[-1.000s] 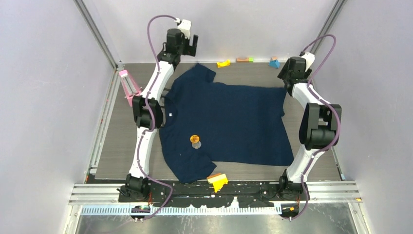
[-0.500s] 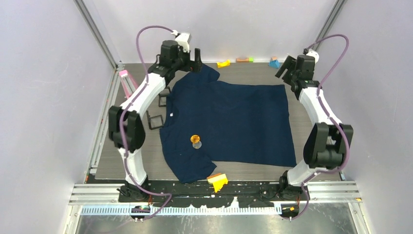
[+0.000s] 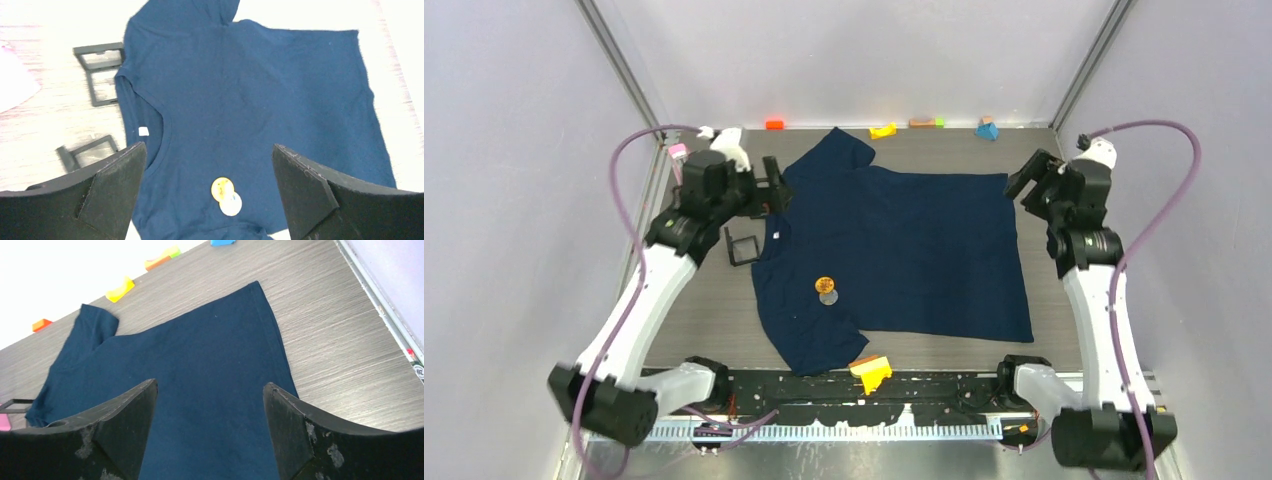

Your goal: Pin the brooch onto the clothing

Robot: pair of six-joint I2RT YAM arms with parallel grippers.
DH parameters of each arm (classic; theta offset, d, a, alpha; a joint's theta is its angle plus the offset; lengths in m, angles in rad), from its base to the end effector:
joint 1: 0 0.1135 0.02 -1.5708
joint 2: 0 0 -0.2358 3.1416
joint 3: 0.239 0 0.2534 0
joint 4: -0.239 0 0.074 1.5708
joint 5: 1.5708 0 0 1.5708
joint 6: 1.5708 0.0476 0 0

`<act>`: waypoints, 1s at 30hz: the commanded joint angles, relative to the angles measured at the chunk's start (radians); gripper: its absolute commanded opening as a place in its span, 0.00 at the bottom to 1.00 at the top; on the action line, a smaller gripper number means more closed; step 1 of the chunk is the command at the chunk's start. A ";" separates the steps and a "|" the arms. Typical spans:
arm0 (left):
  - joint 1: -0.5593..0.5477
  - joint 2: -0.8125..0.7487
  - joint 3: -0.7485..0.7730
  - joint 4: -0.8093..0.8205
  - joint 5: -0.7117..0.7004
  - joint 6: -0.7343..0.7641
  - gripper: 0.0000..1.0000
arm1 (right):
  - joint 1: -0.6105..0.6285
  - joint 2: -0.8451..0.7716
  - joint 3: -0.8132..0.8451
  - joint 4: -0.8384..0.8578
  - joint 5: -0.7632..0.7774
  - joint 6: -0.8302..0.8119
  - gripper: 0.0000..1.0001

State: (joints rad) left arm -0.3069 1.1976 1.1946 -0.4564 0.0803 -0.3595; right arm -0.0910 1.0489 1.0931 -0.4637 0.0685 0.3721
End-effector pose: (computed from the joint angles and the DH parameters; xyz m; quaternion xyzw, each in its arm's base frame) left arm 0.2746 -0.0910 0.3385 -0.0011 0.8491 -0.2046 0.4870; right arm 0.2554 -0.0266 0.3392 0.2105 0.8117 0.0478 0.5427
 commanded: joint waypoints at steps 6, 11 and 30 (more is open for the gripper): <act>0.010 -0.428 -0.052 -0.345 -0.193 0.098 1.00 | 0.000 -0.394 -0.226 0.074 -0.030 0.004 0.86; 0.011 -0.628 -0.239 -0.260 -0.350 0.151 1.00 | 0.000 -0.524 -0.354 0.132 -0.037 0.025 0.88; 0.011 -0.692 -0.323 -0.224 -0.336 0.149 1.00 | 0.001 -0.569 -0.367 0.123 -0.039 0.037 0.89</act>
State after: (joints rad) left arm -0.2996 0.5003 0.8631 -0.7219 -0.2470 -0.2230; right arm -0.0910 0.4927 0.7094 -0.3889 0.0242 0.3996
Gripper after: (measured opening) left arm 0.995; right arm 0.887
